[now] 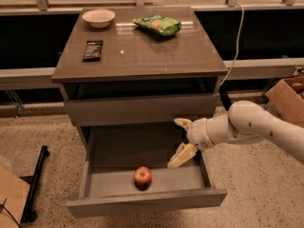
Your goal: Pick apple from middle drawer and place on counter
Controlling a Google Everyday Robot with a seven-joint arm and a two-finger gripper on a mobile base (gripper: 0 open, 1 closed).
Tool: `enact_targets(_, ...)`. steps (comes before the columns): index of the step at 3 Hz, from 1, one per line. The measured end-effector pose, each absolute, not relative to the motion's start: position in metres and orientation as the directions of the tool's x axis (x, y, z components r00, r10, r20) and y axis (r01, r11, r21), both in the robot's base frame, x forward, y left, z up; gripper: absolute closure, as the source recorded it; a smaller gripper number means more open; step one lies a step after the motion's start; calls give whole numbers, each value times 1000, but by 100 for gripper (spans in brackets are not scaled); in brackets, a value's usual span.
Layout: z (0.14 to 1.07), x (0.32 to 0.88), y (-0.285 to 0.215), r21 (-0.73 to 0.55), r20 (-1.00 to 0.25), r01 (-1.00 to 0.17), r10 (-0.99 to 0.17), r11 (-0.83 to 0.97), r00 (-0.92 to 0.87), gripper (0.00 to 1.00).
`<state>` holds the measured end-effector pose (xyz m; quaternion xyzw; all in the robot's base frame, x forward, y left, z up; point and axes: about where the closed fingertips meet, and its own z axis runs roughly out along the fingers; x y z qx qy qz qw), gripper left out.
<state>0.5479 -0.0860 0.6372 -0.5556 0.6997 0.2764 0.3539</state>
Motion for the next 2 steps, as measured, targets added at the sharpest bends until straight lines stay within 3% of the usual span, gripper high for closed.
enact_targets(2,572,579,-62,20,-854,-967,-498,252,-148,0)
